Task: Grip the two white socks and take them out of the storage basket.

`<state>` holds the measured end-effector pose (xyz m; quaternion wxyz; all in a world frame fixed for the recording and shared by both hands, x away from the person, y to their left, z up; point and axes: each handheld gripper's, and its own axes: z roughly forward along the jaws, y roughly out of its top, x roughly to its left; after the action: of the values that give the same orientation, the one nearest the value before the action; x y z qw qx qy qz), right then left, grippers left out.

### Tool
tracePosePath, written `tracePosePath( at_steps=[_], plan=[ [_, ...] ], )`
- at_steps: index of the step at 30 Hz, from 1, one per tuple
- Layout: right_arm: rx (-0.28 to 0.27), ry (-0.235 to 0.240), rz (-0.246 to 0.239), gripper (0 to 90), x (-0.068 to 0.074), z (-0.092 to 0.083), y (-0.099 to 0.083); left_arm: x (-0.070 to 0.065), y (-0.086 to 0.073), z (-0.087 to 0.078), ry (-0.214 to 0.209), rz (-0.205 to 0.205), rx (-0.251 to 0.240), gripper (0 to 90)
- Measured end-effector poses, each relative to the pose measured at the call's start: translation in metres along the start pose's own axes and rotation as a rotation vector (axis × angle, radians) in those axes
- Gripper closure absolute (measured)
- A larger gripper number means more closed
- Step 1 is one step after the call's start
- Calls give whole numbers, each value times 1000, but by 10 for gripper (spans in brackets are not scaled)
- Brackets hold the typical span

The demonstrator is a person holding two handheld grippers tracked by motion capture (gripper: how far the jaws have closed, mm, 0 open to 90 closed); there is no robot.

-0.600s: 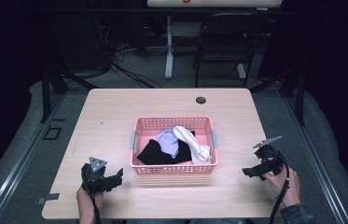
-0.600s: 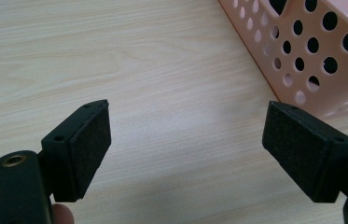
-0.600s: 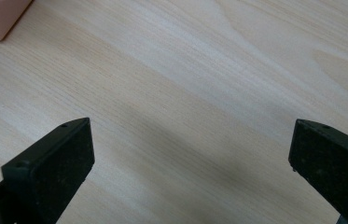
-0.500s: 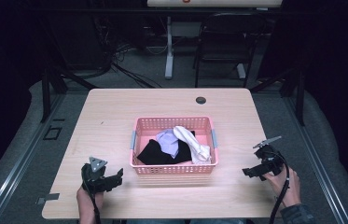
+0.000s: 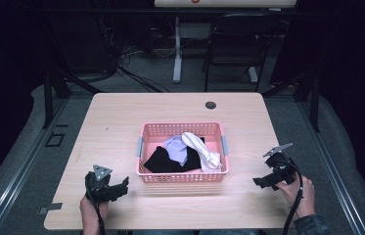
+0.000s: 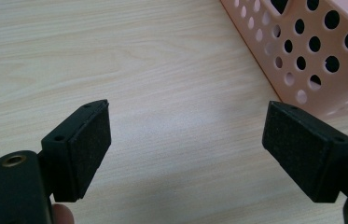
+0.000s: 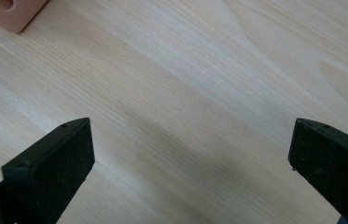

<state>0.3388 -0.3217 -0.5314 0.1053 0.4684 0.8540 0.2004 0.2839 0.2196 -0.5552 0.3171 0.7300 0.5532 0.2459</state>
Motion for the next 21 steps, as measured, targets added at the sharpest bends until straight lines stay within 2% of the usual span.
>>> tracePosePath(
  at_steps=[8, 10, 14, 16, 21],
  plan=[
    [13, 49, -4, 0, 1, 0, 3, 0, -1, 1, -2, -1, -1, 156],
    [32, 39, -22, 0, 0, -1, 4, 0, 0, 1, 0, -1, -2, 156],
    [3, 72, -21, 0, 3, -6, 11, -1, 0, 0, -4, -1, -3, 155],
    [-12, 57, -16, 0, 4, -8, 13, -1, 0, -1, -4, 8, 0, 155],
    [-30, 54, -10, 0, 7, -18, 26, 2, -1, -1, -1, -7, -7, 155]
  ],
)
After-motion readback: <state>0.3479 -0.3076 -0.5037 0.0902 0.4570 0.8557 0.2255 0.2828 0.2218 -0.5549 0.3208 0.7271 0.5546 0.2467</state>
